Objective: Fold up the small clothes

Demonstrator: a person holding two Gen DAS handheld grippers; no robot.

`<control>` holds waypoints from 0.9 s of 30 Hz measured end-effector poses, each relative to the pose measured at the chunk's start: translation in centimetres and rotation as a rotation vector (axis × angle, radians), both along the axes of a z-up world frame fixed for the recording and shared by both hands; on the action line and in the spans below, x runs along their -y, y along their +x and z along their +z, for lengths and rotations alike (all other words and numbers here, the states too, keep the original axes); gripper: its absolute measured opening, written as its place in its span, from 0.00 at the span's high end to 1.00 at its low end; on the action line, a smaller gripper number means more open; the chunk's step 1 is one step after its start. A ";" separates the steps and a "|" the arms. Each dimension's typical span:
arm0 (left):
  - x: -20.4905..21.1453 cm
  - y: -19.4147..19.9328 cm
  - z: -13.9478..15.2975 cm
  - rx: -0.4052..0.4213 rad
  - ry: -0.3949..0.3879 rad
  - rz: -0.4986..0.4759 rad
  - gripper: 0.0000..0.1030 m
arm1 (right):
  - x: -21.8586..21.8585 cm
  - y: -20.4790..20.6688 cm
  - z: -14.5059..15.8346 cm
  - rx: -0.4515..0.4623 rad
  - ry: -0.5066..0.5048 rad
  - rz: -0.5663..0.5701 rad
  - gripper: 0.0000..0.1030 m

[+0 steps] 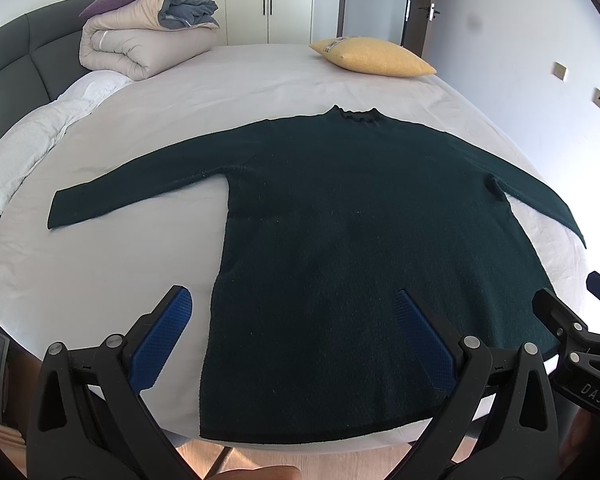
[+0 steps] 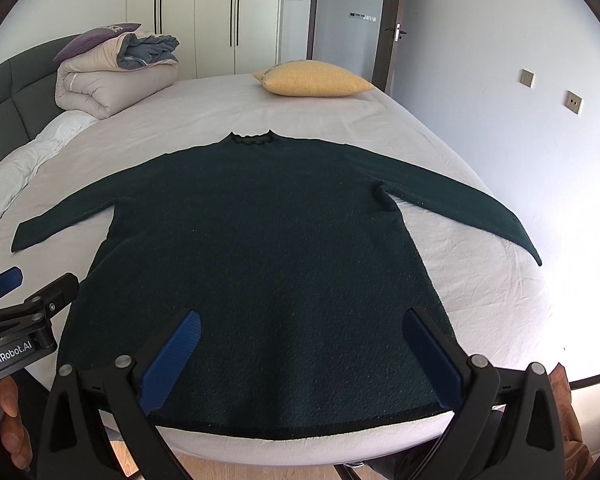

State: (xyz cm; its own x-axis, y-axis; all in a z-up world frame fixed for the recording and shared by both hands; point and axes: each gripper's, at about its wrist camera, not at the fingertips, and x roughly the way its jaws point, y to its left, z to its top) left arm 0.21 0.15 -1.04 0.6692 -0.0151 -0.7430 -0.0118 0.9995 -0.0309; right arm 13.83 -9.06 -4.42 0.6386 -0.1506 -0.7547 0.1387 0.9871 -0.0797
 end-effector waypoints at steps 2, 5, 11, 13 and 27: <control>0.0 0.0 -0.1 0.000 0.000 0.000 0.00 | 0.0 0.0 0.0 0.000 0.001 0.000 0.00; 0.0 -0.1 -0.2 -0.002 -0.001 -0.001 0.00 | 0.0 0.0 0.0 -0.001 0.001 -0.001 0.00; 0.0 -0.2 -0.4 -0.001 -0.002 -0.001 0.00 | -0.1 -0.1 -0.3 -0.003 0.008 -0.002 0.00; 0.0 -0.2 -0.4 -0.003 -0.001 0.000 0.00 | -0.2 -0.2 -0.5 -0.003 0.012 -0.003 0.00; 0.0 -0.4 -1.1 -0.013 -0.002 -0.002 0.00 | -0.2 -0.3 -0.7 -0.007 0.013 -0.002 0.00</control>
State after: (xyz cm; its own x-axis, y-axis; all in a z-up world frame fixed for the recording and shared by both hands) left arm -0.16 0.12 -2.17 0.6596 -0.0182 -0.7514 -0.0098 0.9994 -0.0328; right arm 13.57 -8.88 -5.15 0.6332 -0.1425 -0.7608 0.1403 0.9878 -0.0682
